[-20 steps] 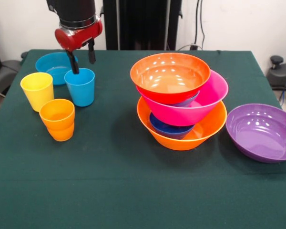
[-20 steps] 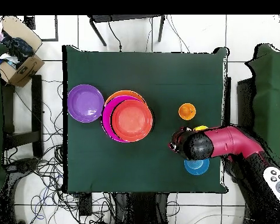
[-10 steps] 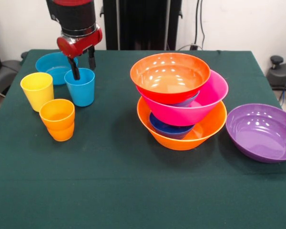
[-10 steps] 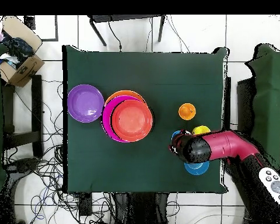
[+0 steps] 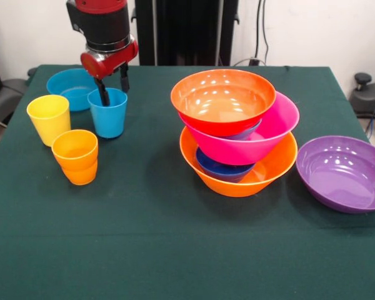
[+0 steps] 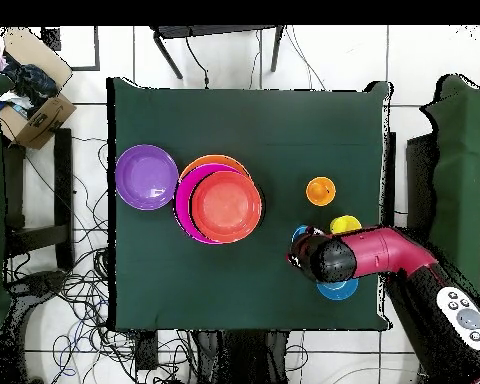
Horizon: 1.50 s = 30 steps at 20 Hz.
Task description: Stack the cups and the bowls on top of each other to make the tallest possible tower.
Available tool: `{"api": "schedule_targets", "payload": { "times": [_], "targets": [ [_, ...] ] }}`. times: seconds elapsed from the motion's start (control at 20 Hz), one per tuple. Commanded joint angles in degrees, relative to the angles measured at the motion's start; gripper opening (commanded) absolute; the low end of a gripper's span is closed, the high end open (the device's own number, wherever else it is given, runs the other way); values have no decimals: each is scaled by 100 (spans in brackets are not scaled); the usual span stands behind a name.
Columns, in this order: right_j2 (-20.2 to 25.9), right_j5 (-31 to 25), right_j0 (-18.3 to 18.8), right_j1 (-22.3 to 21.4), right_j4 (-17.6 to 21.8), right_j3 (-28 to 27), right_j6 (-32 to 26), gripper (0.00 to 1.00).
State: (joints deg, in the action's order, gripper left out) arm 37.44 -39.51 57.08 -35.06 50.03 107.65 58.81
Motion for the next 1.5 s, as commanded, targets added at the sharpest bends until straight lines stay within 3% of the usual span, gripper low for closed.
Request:
{"api": "schedule_targets", "payload": {
  "times": [0.05, 0.3, 1.5],
  "targets": [
    [-428, 496, -238, 394, 551, -10, 288, 100],
    [-491, 542, -306, 496, 578, -101, 280, 100],
    [-299, 16, -68, -27, 148, 136, -244, 100]
  ]
}}
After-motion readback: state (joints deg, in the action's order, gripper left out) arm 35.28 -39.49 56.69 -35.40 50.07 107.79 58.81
